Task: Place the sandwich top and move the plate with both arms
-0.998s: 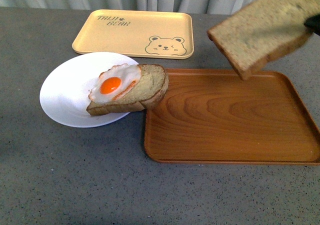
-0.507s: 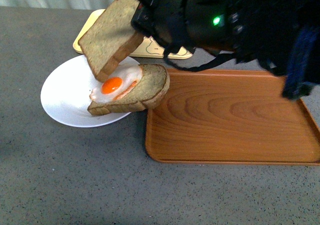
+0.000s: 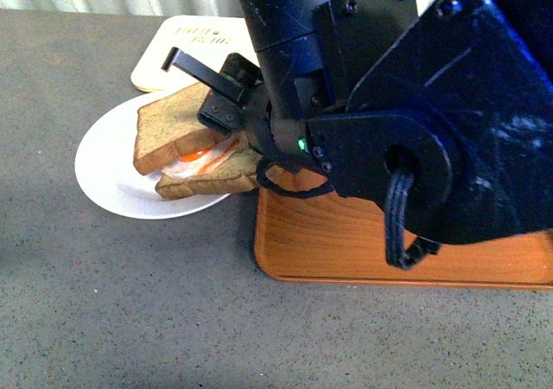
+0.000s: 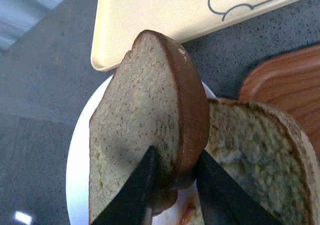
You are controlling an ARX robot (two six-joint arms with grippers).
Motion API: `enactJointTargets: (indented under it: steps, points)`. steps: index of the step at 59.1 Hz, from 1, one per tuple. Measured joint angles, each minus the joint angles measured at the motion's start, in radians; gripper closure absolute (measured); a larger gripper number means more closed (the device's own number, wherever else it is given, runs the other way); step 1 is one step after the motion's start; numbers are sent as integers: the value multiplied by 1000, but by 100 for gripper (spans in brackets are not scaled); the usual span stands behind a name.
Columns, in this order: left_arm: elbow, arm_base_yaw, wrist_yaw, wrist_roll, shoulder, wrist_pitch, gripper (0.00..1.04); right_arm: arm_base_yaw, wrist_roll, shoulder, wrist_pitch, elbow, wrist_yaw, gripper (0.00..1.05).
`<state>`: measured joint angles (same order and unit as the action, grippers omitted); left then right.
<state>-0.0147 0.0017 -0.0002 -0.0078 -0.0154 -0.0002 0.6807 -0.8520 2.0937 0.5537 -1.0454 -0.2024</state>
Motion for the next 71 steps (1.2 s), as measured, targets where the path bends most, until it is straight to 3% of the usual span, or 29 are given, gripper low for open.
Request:
enactJointTargets:
  steps: [13, 24, 27, 29, 31, 36, 41, 56, 71]
  points:
    - [0, 0, 0, 0, 0, 0, 9, -17, -20, -113, 87, 105, -29, 38]
    - [0, 0, 0, 0, 0, 0, 9, -98, -38, -275, 153, 222, -61, 8]
    - [0, 0, 0, 0, 0, 0, 9, -120, -2, -340, 142, 270, -102, 10]
    - [0, 0, 2, 0, 0, 0, 9, -139, 170, -402, 297, 350, -237, 20]
    - [0, 0, 0, 0, 0, 0, 9, -159, 328, -461, 376, 415, -263, 27]
    - [0, 0, 0, 0, 0, 0, 9, -219, 601, -601, 443, 532, -249, 43]
    - [0, 0, 0, 0, 0, 0, 9, -272, 740, -694, 451, 633, -195, 58]
    - [0, 0, 0, 0, 0, 0, 9, -401, 830, -893, 418, 826, -64, 103]
    - [0, 0, 0, 0, 0, 0, 9, -500, 844, -1067, 365, 944, 27, 103]
